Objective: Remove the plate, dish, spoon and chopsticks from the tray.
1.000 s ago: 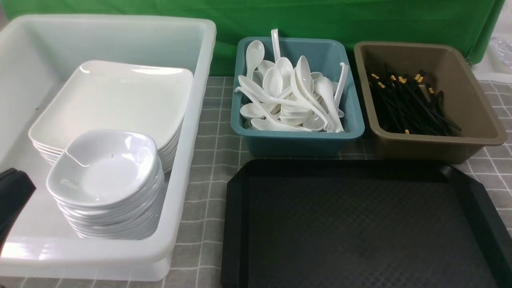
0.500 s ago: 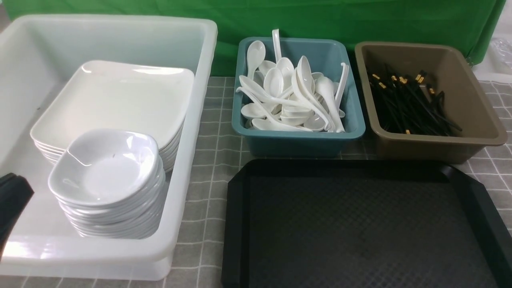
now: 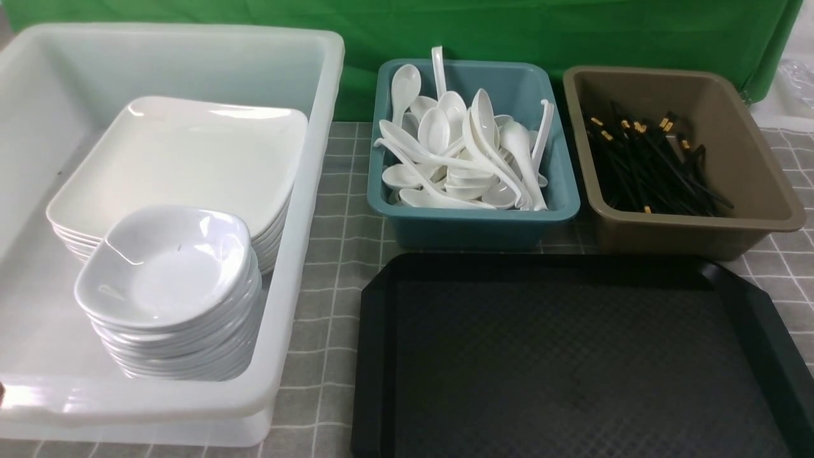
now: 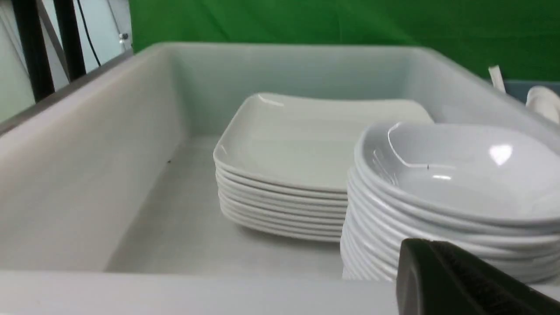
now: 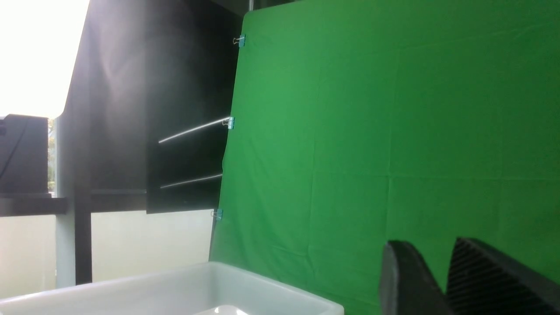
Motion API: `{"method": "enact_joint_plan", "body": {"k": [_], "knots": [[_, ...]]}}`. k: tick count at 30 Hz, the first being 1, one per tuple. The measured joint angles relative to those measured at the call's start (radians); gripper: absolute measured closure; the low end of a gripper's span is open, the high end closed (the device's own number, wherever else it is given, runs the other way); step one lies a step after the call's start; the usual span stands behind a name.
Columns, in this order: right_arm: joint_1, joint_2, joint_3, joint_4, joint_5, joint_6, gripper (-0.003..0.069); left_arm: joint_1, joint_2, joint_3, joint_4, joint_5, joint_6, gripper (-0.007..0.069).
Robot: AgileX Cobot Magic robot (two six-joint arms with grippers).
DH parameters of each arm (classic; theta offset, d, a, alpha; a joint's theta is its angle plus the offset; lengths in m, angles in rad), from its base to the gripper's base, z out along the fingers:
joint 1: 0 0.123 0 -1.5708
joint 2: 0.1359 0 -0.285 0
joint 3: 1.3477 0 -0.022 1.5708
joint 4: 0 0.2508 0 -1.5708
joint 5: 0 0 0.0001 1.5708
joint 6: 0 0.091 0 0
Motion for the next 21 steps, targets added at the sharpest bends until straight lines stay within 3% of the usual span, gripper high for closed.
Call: {"method": "enact_joint_plan", "body": {"k": [21], "knots": [[0.0, 0.0, 0.0, 0.0, 0.0, 0.001, 0.0442, 0.0, -0.001, 0.001, 0.008, 0.036, 0.001, 0.0622]]}}
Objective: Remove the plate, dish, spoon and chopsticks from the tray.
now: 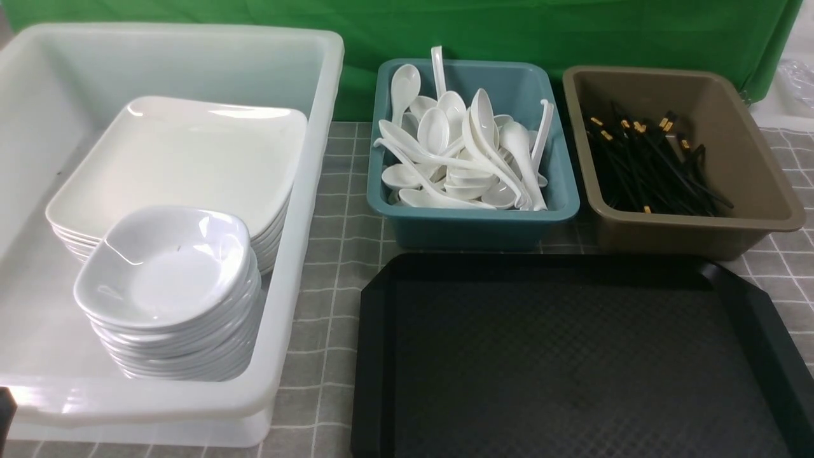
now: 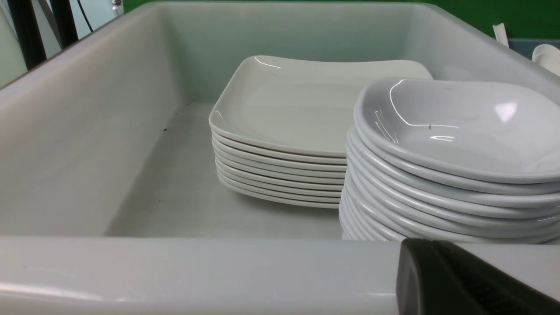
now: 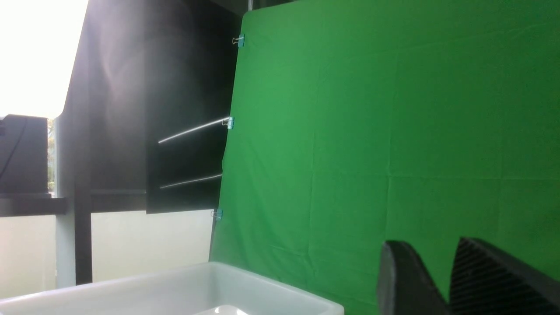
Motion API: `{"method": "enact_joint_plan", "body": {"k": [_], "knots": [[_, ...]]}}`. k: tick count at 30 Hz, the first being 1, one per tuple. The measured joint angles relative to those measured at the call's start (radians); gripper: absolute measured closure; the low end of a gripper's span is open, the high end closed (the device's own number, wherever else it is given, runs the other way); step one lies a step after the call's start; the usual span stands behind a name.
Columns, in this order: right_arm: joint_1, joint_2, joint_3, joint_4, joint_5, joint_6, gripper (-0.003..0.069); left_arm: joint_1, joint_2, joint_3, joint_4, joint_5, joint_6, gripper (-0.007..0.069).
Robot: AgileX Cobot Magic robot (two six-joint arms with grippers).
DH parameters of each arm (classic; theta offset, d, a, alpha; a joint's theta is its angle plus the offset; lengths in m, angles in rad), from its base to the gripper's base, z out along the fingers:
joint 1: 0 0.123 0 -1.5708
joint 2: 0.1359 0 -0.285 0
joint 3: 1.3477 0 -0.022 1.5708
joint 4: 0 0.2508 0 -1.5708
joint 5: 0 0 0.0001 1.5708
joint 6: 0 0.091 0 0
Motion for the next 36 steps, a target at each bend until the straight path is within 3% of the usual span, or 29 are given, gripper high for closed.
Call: {"method": "enact_joint_plan", "body": {"k": [10, 12, 17, 26, 33, 36], "knots": [[0.0, 0.0, 0.0, 0.002, -0.003, -0.001, 0.0431, 0.0, 0.0, 0.0, 0.002, 0.0, 0.0, 0.0622], [0.0, 0.0, 0.0, 0.038, -0.002, -0.025, 0.0426, 0.0, 0.0, 0.0, 0.002, 0.0, 0.0, 0.0622], [0.0, 0.0, 0.0, 0.294, 0.002, -0.268, 0.0424, 0.0, 0.0, 0.0, 0.002, 0.0, 0.0, 0.0622], [-0.002, 0.007, 0.001, 0.338, 0.109, -0.315, 0.0424, 0.0, 0.0, 0.0, 0.002, 0.001, 0.001, 0.0622], [-0.249, 0.009, 0.106, 0.34, 0.188, -0.316, 0.0424, 0.0, 0.0, 0.0, 0.003, 0.001, 0.001, 0.0622], [-0.445, 0.01, 0.23, 0.34, 0.201, -0.323, 0.0422, 0.0, 0.0, 0.0, 0.003, 0.001, 0.001, 0.0622]]}}
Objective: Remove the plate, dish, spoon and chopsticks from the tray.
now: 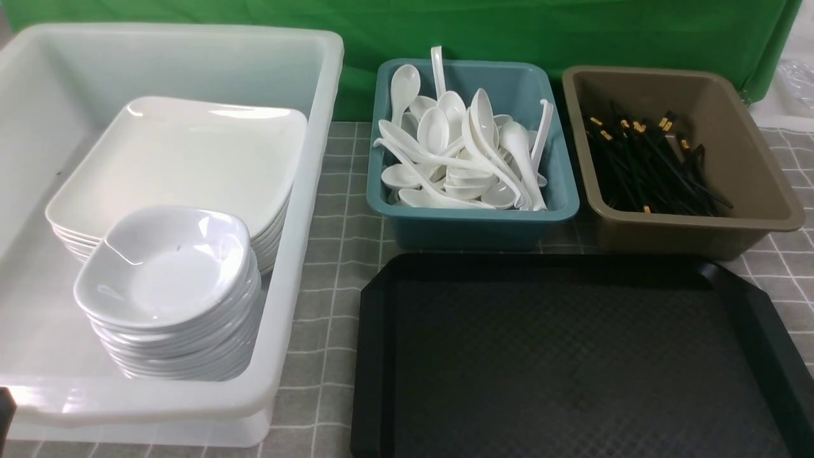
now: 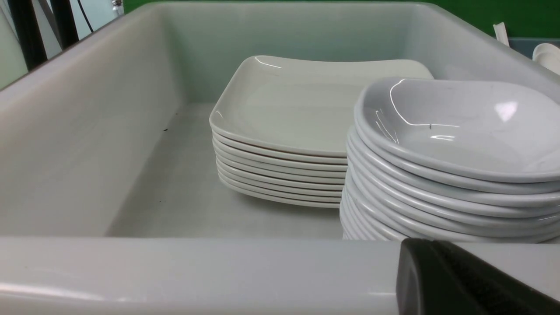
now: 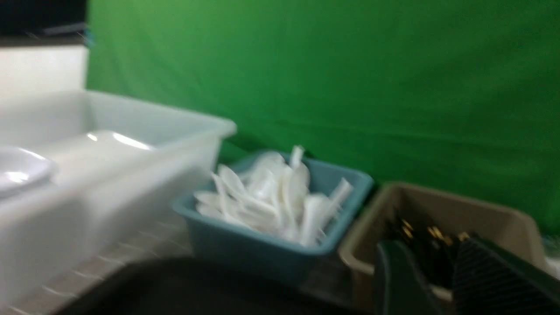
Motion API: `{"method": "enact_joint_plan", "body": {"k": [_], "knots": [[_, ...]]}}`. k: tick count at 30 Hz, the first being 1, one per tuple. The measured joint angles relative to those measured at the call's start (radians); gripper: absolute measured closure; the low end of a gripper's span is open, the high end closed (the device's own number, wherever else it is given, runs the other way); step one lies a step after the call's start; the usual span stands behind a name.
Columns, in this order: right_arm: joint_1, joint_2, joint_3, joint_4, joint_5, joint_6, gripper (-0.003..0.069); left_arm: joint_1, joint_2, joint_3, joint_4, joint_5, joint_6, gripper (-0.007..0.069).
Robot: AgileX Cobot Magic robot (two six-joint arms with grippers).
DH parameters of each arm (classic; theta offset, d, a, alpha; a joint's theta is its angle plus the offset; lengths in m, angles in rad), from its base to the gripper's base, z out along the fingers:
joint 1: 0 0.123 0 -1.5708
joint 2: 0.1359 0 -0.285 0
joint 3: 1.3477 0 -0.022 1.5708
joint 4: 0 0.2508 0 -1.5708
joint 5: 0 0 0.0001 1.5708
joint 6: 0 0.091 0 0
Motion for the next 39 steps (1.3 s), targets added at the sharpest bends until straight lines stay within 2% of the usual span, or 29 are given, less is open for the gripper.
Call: {"method": "enact_joint_plan", "body": {"k": [7, 9, 39], "knots": [[-0.201, -0.05, 0.248, 0.0, 0.04, 0.0, 0.0422, 0.0, 0.0, 0.0, 0.0, 0.001, 0.0, 0.0622], [-0.223, -0.07, 0.26, 0.001, 0.075, 0.007, 0.0421, 0.0, 0.0, 0.0, 0.0, 0.0, 0.0, 0.0622], [-0.238, -0.078, 0.261, 0.002, 0.093, 0.007, 0.0421, 0.0, 0.0, 0.0, 0.0, 0.001, 0.0, 0.0622]]}}
